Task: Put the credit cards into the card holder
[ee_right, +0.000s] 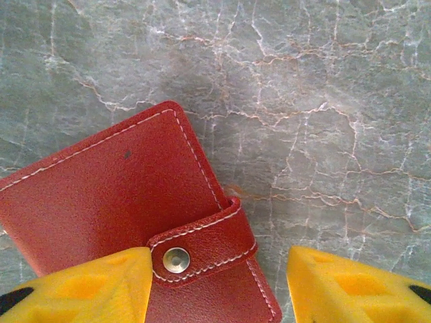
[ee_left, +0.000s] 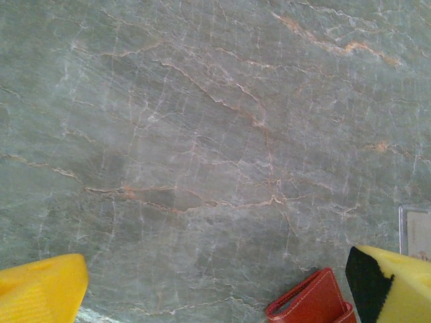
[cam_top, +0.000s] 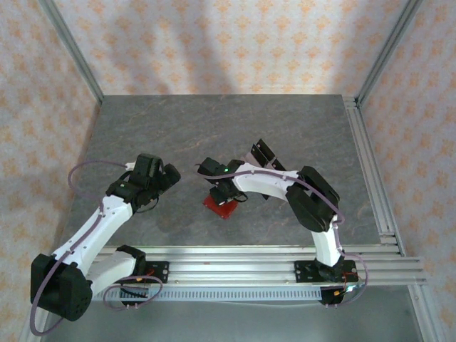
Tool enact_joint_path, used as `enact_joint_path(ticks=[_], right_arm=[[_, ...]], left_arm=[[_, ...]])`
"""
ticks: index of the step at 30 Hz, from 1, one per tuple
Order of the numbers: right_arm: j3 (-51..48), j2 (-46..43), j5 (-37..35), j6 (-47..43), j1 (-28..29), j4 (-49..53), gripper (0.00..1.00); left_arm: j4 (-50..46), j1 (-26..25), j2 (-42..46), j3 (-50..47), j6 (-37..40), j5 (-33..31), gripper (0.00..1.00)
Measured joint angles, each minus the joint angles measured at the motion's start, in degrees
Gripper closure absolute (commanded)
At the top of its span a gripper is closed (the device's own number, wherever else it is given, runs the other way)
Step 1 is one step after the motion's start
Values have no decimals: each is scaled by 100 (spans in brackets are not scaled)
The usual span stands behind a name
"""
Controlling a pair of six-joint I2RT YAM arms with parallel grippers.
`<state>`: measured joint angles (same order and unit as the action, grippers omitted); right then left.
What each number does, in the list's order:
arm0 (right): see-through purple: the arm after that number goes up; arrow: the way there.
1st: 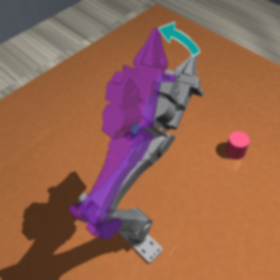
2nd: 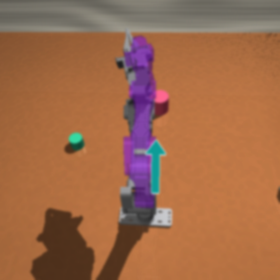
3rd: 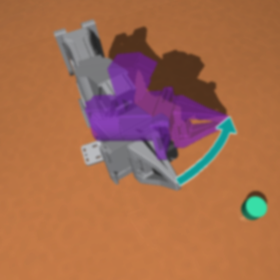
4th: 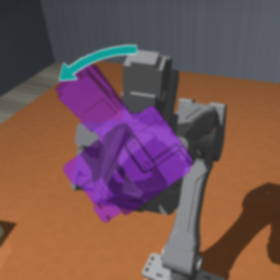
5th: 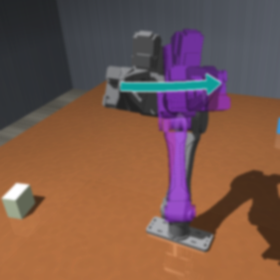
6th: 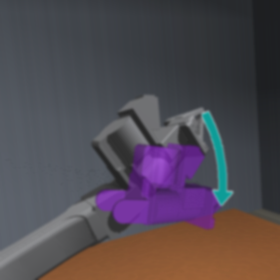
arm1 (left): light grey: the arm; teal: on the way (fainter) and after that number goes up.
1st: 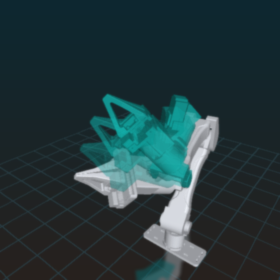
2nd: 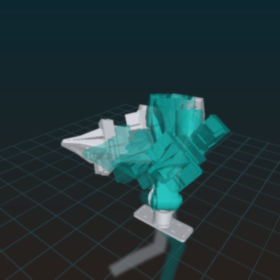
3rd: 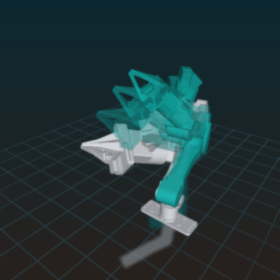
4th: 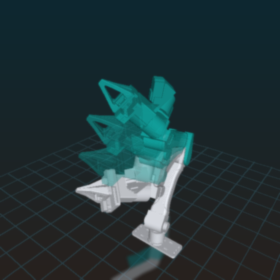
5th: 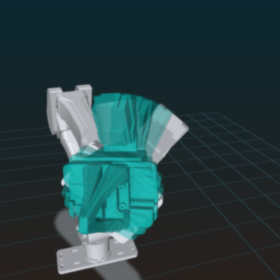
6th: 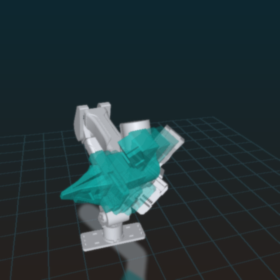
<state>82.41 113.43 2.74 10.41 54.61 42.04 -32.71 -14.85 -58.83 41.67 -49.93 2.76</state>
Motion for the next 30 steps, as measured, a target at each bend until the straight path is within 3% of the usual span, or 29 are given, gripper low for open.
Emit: enact_joint_path(ticks=[14,20,30], right_arm=[[118,74,-4,-94,101,-2,46],[118,164,-52,-131,101,-2,52],[118,188,-201,-247,103,0,91]], left_arm=[[79,0,-129,-7,-15,2,0],[85,0,-133,-9,-15,0,0],[103,0,-133,-15,-15,11,0]])
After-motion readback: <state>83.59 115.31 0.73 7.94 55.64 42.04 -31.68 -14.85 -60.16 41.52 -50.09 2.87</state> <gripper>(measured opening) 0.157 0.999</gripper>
